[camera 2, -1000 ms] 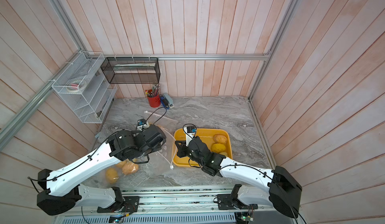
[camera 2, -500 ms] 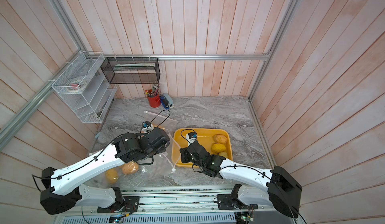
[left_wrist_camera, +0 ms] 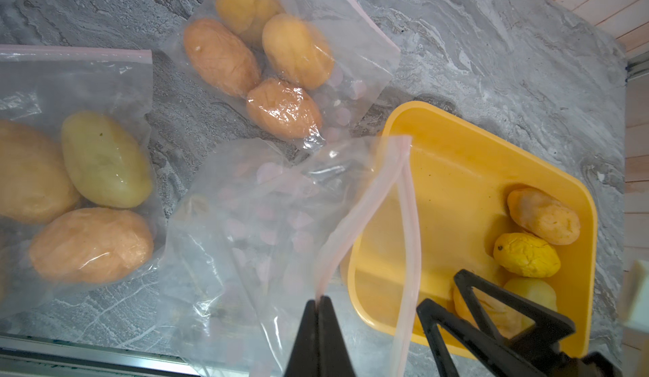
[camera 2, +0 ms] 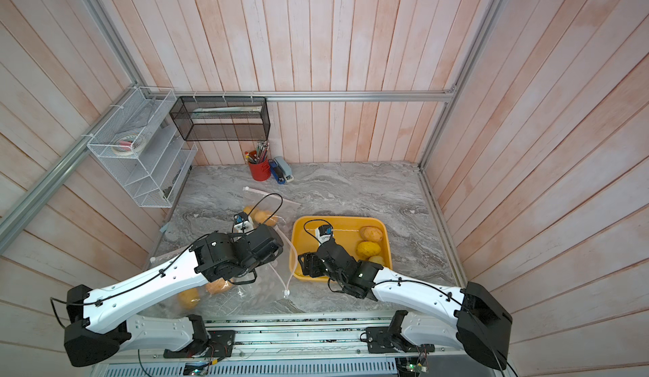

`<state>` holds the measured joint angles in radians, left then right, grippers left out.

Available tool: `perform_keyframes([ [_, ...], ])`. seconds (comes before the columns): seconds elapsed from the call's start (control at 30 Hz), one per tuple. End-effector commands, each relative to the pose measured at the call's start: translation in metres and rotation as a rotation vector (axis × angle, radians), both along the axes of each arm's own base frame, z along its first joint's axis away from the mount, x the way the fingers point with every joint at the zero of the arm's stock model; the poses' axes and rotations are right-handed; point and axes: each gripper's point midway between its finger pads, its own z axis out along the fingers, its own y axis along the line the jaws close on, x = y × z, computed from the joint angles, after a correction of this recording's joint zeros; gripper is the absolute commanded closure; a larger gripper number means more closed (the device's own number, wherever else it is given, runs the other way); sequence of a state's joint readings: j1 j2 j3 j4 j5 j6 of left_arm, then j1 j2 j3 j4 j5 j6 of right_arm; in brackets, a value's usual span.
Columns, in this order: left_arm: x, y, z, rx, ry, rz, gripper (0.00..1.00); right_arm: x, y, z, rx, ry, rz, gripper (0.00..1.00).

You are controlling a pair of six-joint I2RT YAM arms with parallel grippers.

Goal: Put the potatoes into a zipper bag and zip it
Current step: Open the zipper of the food storage bag, then pick up the potato from the basket.

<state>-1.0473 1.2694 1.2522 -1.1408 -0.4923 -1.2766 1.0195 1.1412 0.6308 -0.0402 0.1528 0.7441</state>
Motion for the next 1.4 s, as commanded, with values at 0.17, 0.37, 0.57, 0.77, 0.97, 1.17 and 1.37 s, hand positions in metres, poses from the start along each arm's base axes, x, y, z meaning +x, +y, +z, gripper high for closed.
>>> perform_keyframes([
  [0.17, 0.005, 0.002, 0.000, 0.018, -0.024, 0.035, 1.00, 0.006, -0.052, 0.027, -0.125, -0.077, -0.150, 0.02],
  [0.37, 0.008, -0.001, -0.003, 0.048, -0.019, 0.016, 1.00, 0.008, -0.121, 0.020, -0.267, -0.017, -0.389, 0.02],
  [0.57, 0.008, -0.005, -0.008, 0.050, -0.007, 0.003, 1.00, 0.000, -0.146, -0.009, -0.286, 0.106, -0.417, 0.02],
  [0.77, 0.006, -0.002, -0.006, 0.033, -0.019, -0.002, 1.00, -0.010, -0.153, -0.049, -0.326, 0.236, -0.373, 0.04],
  [0.97, 0.005, -0.004, -0.004, 0.013, -0.025, -0.018, 1.00, -0.011, -0.137, -0.074, -0.339, 0.290, -0.286, 0.02],
  [1.17, 0.005, -0.003, -0.004, 0.009, -0.024, -0.020, 1.00, -0.001, -0.136, -0.087, -0.379, 0.296, -0.297, 0.02],
  [1.37, 0.005, -0.004, -0.004, 0.009, -0.026, -0.023, 1.00, 0.007, -0.140, -0.099, -0.366, 0.310, -0.311, 0.08],
])
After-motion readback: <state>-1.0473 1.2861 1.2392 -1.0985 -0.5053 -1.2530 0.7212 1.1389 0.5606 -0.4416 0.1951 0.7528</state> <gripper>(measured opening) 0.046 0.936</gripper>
